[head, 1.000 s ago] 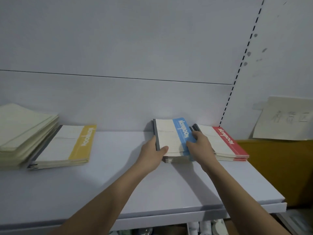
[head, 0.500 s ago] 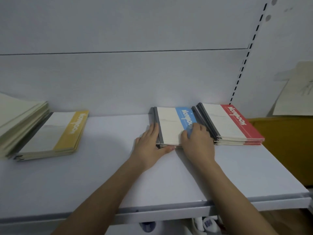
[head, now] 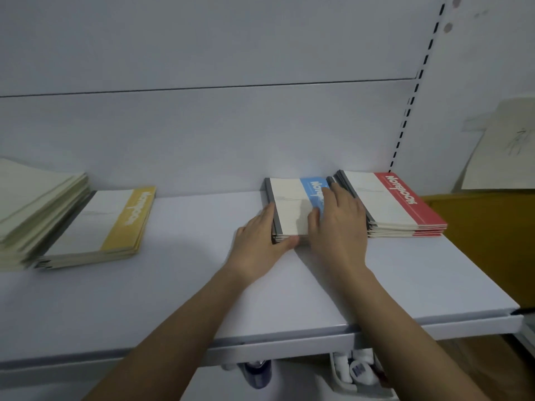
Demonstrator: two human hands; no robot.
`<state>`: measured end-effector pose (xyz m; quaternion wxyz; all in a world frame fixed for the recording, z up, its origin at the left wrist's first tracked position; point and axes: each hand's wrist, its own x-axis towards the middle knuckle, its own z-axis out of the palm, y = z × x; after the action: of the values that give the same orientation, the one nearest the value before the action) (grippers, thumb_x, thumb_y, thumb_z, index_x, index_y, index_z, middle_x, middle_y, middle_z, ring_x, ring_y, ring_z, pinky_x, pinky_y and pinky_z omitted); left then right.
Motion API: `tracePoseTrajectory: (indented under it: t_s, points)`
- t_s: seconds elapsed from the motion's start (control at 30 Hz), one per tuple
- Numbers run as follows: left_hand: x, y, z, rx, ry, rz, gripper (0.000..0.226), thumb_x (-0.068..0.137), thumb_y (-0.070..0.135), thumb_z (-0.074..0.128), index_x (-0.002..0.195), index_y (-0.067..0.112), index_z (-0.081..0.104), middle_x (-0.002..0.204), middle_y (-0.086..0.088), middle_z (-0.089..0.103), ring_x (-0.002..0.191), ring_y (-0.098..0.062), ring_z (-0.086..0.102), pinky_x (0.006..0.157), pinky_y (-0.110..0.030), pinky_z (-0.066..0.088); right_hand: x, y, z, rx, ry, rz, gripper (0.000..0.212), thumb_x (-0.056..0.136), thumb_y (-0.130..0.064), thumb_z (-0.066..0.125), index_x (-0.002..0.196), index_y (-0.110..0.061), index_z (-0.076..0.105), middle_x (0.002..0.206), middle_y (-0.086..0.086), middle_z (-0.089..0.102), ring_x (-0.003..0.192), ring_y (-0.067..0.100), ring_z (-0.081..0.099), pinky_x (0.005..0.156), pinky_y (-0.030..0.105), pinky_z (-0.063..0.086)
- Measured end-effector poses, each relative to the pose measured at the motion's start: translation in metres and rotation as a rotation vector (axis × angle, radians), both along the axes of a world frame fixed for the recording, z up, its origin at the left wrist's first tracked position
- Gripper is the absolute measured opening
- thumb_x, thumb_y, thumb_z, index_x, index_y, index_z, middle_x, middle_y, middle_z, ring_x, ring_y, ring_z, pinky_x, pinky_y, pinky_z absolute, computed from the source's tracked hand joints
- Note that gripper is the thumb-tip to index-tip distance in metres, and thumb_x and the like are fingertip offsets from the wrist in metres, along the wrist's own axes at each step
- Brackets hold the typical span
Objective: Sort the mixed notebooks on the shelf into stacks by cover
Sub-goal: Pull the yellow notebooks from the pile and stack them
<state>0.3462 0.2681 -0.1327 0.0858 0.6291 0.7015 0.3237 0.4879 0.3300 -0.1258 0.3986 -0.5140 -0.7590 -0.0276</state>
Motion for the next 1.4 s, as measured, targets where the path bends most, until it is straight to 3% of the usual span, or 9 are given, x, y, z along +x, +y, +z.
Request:
tracePoseTrajectory:
  t_s: [0.23,0.47,0.63,0.8,0.97,1.03,1.17,1.27,1.4]
  points:
    - [-0.035,-0.051,0.022,0.065,0.044,0.148,0.061,0.093,0.054,0.048,0.145,0.022,0.042,0.146,0.004,0.046,0.139,-0.015,0.035,0.115,-0.037,0.028,-0.035,-0.028,0.023,0.010,0.142,0.432,0.030,0.093,-0.009,0.053,0.122,-0.011,0.058,0.117,0.005,0.062,0.107,0.022,0.055,0.081,0.024,0.038]
    - [-0.177,-0.163,0.045,0.129,0.235,0.476,0.059,0.082,0.056,0.037,0.120,0.020,0.064,0.124,0.003,0.064,0.118,-0.022,0.054,0.101,-0.036,0.039,-0.176,-0.100,0.040,-0.211,-0.159,0.828,0.033,0.098,-0.031,0.048,0.128,-0.018,0.055,0.125,-0.001,0.058,0.117,0.019,0.050,0.094,0.038,0.044]
    - [-0.245,-0.222,0.061,0.185,0.406,0.565,0.046,0.083,0.042,0.040,0.108,0.014,0.068,0.106,-0.003,0.069,0.103,-0.030,0.060,0.090,-0.042,0.049,-0.259,-0.143,0.046,-0.153,-0.469,0.819,0.061,0.092,-0.058,0.049,0.139,-0.018,0.044,0.141,0.002,0.046,0.129,0.024,0.041,0.101,0.042,0.038]
    - [-0.290,-0.252,0.073,0.223,0.489,0.480,0.040,0.081,0.033,0.043,0.103,0.012,0.070,0.096,-0.003,0.069,0.099,-0.029,0.062,0.088,-0.037,0.046,-0.309,-0.151,0.038,-0.269,-0.606,0.703,0.088,0.083,-0.075,0.043,0.150,-0.022,0.023,0.159,0.001,0.017,0.147,0.027,0.012,0.116,0.050,0.019]
    - [-0.321,-0.259,0.077,0.181,0.509,0.391,0.039,0.086,0.031,0.050,0.117,0.012,0.066,0.112,-0.003,0.068,0.116,-0.029,0.054,0.101,-0.032,0.028,-0.313,-0.156,0.028,-0.239,-0.647,0.606,0.067,0.081,-0.075,0.044,0.125,-0.025,0.044,0.131,-0.006,0.047,0.126,0.022,0.041,0.098,0.045,0.035]
    - [-0.322,-0.257,0.083,0.180,0.413,0.363,0.035,0.092,0.029,0.051,0.122,0.016,0.063,0.118,0.001,0.065,0.120,-0.023,0.048,0.102,-0.034,0.036,-0.307,-0.165,0.037,-0.230,-0.636,0.595,0.055,0.083,-0.074,0.041,0.108,-0.026,0.050,0.115,-0.008,0.055,0.114,0.021,0.051,0.087,0.041,0.041]
    - [-0.307,-0.248,0.099,0.136,-0.036,0.270,0.020,0.095,0.027,0.053,0.102,0.018,0.069,0.095,0.008,0.069,0.093,-0.014,0.060,0.088,-0.035,0.049,-0.292,-0.177,0.051,-0.446,-0.297,0.658,0.032,0.100,-0.047,0.040,0.124,-0.034,0.056,0.118,-0.007,0.063,0.109,0.025,0.056,0.088,0.036,0.044]
    - [-0.298,-0.236,0.110,0.022,-0.597,0.157,0.034,0.097,0.039,0.052,0.093,0.007,0.064,0.095,-0.008,0.072,0.080,-0.023,0.067,0.084,-0.037,0.056,-0.285,-0.187,0.056,-0.366,0.099,0.601,0.026,0.104,-0.032,0.035,0.109,-0.041,0.059,0.085,-0.009,0.062,0.083,0.021,0.056,0.071,0.032,0.042]
    - [-0.302,-0.219,0.123,-0.266,-1.331,-0.055,0.059,0.093,0.057,0.050,0.120,0.005,0.050,0.116,-0.023,0.065,0.094,-0.041,0.070,0.079,-0.044,0.059,-0.283,-0.210,0.069,-0.275,0.151,0.612,0.032,0.105,-0.027,0.037,0.131,-0.034,0.054,0.104,-0.015,0.065,0.089,0.006,0.057,0.076,0.016,0.042]
